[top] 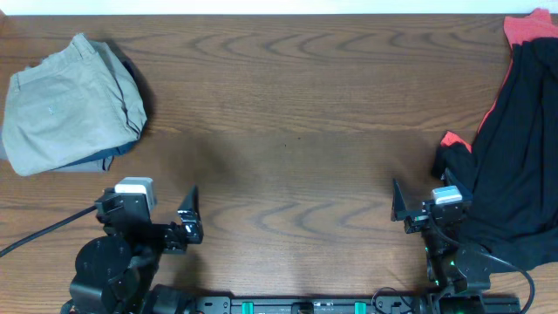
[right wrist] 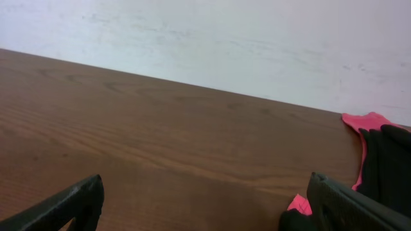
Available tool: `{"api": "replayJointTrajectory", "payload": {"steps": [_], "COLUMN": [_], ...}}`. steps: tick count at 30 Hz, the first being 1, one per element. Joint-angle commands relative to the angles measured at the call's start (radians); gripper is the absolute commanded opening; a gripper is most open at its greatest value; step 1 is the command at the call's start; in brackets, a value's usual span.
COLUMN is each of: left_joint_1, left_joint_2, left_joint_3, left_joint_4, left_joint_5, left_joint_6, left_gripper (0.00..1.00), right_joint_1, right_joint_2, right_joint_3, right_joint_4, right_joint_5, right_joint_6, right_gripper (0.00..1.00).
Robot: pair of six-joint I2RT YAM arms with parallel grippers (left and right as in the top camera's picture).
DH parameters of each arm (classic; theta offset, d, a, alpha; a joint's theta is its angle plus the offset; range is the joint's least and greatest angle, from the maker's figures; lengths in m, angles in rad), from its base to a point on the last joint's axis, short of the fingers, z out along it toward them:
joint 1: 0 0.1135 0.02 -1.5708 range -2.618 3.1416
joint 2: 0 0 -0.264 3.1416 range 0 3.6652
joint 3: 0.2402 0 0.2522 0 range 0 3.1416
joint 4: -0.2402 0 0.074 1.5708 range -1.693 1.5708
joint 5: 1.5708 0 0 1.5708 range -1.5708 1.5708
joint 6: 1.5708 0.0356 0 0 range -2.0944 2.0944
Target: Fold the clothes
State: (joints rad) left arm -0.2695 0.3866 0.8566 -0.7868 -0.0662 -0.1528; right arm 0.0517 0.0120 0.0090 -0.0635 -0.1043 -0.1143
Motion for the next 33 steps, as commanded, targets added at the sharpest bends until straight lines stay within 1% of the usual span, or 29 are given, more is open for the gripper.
{"api": "replayJointTrajectory", "payload": {"steps": [1, 4, 8, 12, 15, 18, 21, 22, 28, 30, 33], "left_joint_1": [-0.001, 0.019, 0.074, 0.132, 0.145, 0.145, 0.145, 0.145, 0.145, 0.148, 0.148], "left_joint_2": [-0.002, -0.004, -0.024, -0.098, -0.181, -0.257, -0.312, -0.33, -0.386, -0.385, -0.385], "left_joint_3": [-0.002, -0.002, -0.016, -0.121, -0.234, -0.354, -0.475, -0.525, -0.737, -0.789, -0.84], "left_joint_4": [0.003, -0.004, -0.05, -0.024, 0.028, 0.119, 0.246, 0.311, 0.65, 0.739, 0.818], "left_joint_5": [-0.082, -0.081, -0.074, -0.058, -0.058, -0.058, -0.058, -0.058, -0.058, -0.058, -0.057], "left_joint_6": [0.036, 0.036, 0.035, 0.035, 0.035, 0.036, 0.036, 0.035, 0.036, 0.035, 0.035], "left_gripper": [0.98, 0.98, 0.98, 0.98, 0.98, 0.98, 0.98, 0.98, 0.98, 0.98, 0.98], "right_joint_1": [0.008, 0.008, 0.008, 0.008, 0.008, 0.008, 0.008, 0.008, 0.008, 0.008, 0.008], "right_joint_2": [-0.007, -0.007, -0.007, -0.006, -0.006, -0.006, -0.006, -0.006, -0.006, -0.006, -0.006], "right_joint_3": [-0.003, -0.003, -0.003, -0.003, -0.003, -0.003, -0.003, -0.003, -0.003, -0.003, -0.003], "right_joint_4": [-0.002, -0.002, -0.002, -0.002, -0.002, -0.002, -0.002, -0.002, -0.002, -0.002, -0.002], "right_joint_5": [-0.005, -0.005, -0.005, -0.005, -0.005, -0.005, -0.004, -0.005, -0.005, -0.005, -0.005], "right_joint_6": [-0.011, -0.011, -0.011, -0.011, -0.011, -0.011, -0.011, -0.011, -0.011, -0.011, -0.011], "right_gripper": [0.99, 0.99, 0.99, 0.99, 0.99, 0.99, 0.99, 0.99, 0.99, 0.99, 0.99]}}
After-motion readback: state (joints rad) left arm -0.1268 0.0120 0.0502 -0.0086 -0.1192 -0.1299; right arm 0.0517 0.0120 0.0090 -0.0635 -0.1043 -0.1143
